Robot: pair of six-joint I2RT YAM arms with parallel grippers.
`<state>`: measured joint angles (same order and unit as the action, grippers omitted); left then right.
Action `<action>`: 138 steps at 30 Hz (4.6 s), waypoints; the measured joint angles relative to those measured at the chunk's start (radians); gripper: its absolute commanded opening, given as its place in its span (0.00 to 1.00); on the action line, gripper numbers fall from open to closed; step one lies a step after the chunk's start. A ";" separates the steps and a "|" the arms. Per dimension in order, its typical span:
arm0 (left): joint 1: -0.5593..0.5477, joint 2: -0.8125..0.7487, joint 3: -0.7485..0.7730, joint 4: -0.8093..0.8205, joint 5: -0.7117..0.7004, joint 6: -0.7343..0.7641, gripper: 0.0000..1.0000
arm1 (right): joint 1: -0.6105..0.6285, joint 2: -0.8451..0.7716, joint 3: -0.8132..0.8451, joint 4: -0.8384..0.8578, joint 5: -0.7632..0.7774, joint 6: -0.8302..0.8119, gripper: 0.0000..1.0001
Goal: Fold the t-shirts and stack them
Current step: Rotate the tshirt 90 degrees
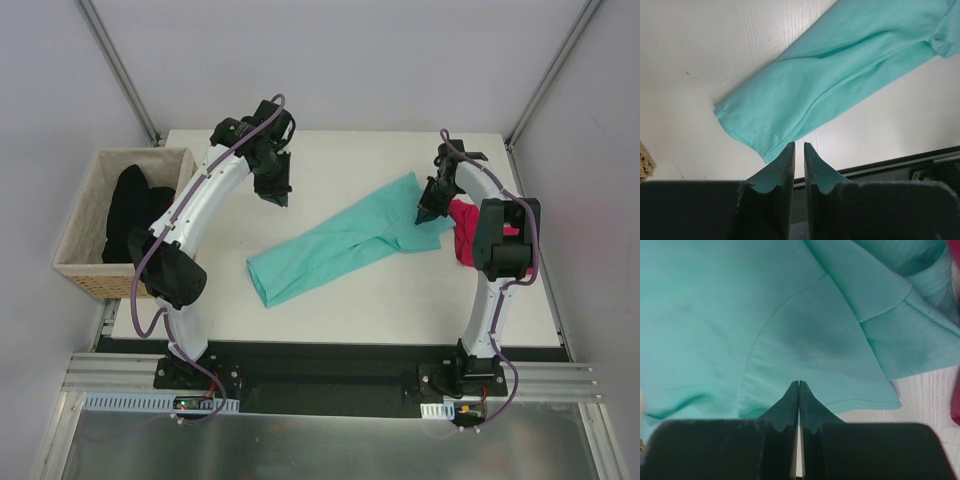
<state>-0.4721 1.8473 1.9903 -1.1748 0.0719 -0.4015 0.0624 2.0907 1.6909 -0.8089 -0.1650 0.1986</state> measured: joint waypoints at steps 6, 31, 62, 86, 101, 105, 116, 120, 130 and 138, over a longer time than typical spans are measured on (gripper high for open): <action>0.000 -0.002 0.031 0.011 -0.003 0.016 0.11 | 0.000 0.000 -0.094 0.022 -0.005 0.023 0.01; 0.035 0.012 0.097 -0.039 -0.006 0.043 0.09 | 0.001 0.248 0.293 -0.057 -0.032 0.006 0.13; 0.035 0.028 0.047 -0.037 0.002 0.045 0.05 | -0.058 0.093 0.139 -0.032 0.061 -0.101 0.46; 0.035 0.028 0.046 -0.037 0.006 0.016 0.05 | -0.092 0.097 0.123 0.002 0.019 -0.087 0.39; 0.035 0.028 0.048 -0.043 0.006 0.000 0.06 | -0.092 0.113 0.098 0.021 -0.010 -0.071 0.11; 0.035 0.028 0.048 -0.044 0.005 0.000 0.06 | -0.092 0.125 0.098 0.021 -0.013 -0.068 0.05; 0.035 0.028 0.049 -0.046 -0.003 0.000 0.06 | -0.092 0.178 0.230 -0.030 -0.012 -0.076 0.05; 0.035 0.028 0.049 -0.046 -0.003 0.000 0.05 | -0.092 0.202 0.333 -0.051 -0.012 -0.084 0.06; 0.035 0.028 0.049 -0.046 -0.006 0.001 0.05 | -0.092 0.250 0.369 -0.072 -0.027 -0.091 0.32; 0.035 0.028 0.049 -0.046 -0.006 0.001 0.05 | -0.091 0.263 0.357 -0.088 -0.024 -0.105 0.38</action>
<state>-0.4366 1.8751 2.0396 -1.2205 0.0658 -0.4007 -0.0284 2.3539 2.0483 -0.8970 -0.1894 0.0933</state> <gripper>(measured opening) 0.051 0.375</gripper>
